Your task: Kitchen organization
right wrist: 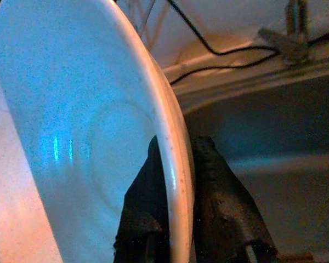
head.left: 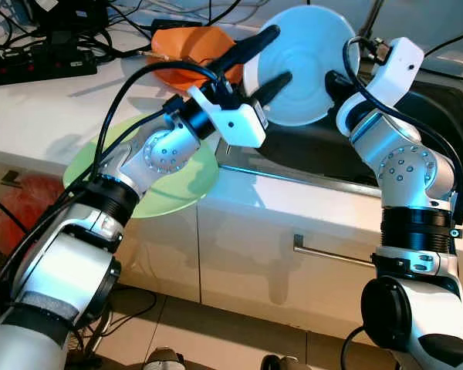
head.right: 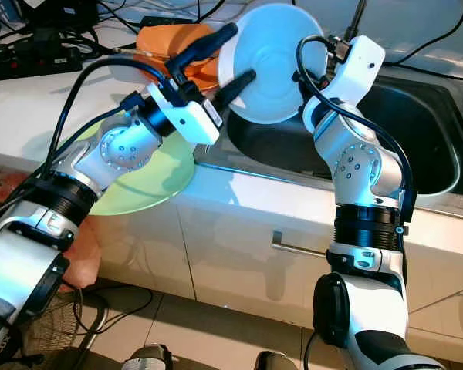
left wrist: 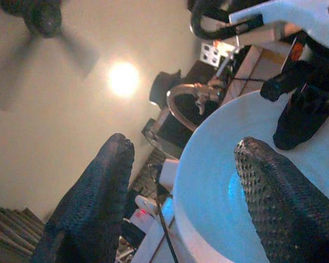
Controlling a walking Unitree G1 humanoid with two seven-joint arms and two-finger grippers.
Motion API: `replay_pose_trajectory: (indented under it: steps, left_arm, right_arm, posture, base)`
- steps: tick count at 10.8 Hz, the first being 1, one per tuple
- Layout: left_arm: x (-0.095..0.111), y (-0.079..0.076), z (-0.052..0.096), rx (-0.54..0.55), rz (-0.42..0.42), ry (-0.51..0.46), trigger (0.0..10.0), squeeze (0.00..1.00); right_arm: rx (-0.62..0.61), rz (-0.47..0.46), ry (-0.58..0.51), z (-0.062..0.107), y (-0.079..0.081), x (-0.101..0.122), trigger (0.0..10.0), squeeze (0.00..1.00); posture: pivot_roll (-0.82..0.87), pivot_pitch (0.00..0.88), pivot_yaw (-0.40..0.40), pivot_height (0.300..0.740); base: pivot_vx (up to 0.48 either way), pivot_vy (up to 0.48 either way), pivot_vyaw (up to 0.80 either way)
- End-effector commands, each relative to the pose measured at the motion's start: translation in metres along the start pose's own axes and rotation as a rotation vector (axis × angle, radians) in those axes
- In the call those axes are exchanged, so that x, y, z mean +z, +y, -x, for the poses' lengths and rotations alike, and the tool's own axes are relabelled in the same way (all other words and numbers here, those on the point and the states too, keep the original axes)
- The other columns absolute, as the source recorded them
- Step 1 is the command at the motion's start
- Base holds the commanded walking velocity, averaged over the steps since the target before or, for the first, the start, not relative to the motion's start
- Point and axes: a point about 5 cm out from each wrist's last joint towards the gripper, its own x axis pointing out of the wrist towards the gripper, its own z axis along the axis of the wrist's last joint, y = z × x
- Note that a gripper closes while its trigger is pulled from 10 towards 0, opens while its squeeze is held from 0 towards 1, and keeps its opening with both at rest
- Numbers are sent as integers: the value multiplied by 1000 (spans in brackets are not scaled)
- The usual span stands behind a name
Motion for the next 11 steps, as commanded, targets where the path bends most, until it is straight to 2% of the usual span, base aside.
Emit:
replay_pose_trajectory:
  steps: [1, 2, 4, 5, 6, 9, 10, 11]
  left_arm:
    - [2, 4, 4, 18, 17, -10, 10000, 1000]
    - [2, 6, 7, 35, 32, -2, 10000, 1000]
    - [-9, 13, 10, 87, 113, 99, 10000, 1000]
    - [-23, 17, 17, 117, 262, 233, 10000, 1000]
    - [-34, 21, 27, 140, 349, 334, 10000, 1000]
    - [-47, 28, 41, 181, 494, 484, 10000, 1000]
    - [-51, 24, 47, 174, 618, 549, 10000, 1000]
    - [-52, 11, 54, 110, 757, 613, 10000, 1000]
  right_arm:
    - [-24, 6, -59, 0, -5, 10, 0, 0]
    - [-35, 13, -60, 0, -7, 9, 0, 0]
    - [-52, 32, -58, 0, -12, 6, 0, 0]
    - [-62, 54, -54, 0, -17, 3, 0, 0]
    - [-79, 80, -51, 0, -23, 0, 0, 0]
    - [-115, 159, -3, -2, -40, -12, 0, 0]
    - [-149, 231, 7, -4, -52, -19, 0, 0]
    - [-181, 275, 30, -5, -65, -28, 0, 0]
  posture:
    - [89, 69, -44, 740]
    - [90, 70, -43, 740]
    - [92, 72, -42, 740]
    - [93, 76, -40, 740]
    - [98, 80, -40, 740]
    - [109, 83, -38, 740]
    - [114, 81, -38, 740]
    - [121, 80, -40, 740]
  base:
    - [0, 0, 0]
    - [0, 0, 0]
    - [0, 0, 0]
    - [0, 0, 0]
    - [0, 0, 0]
    - [0, 0, 0]
    - [0, 0, 0]
    - [0, 0, 0]
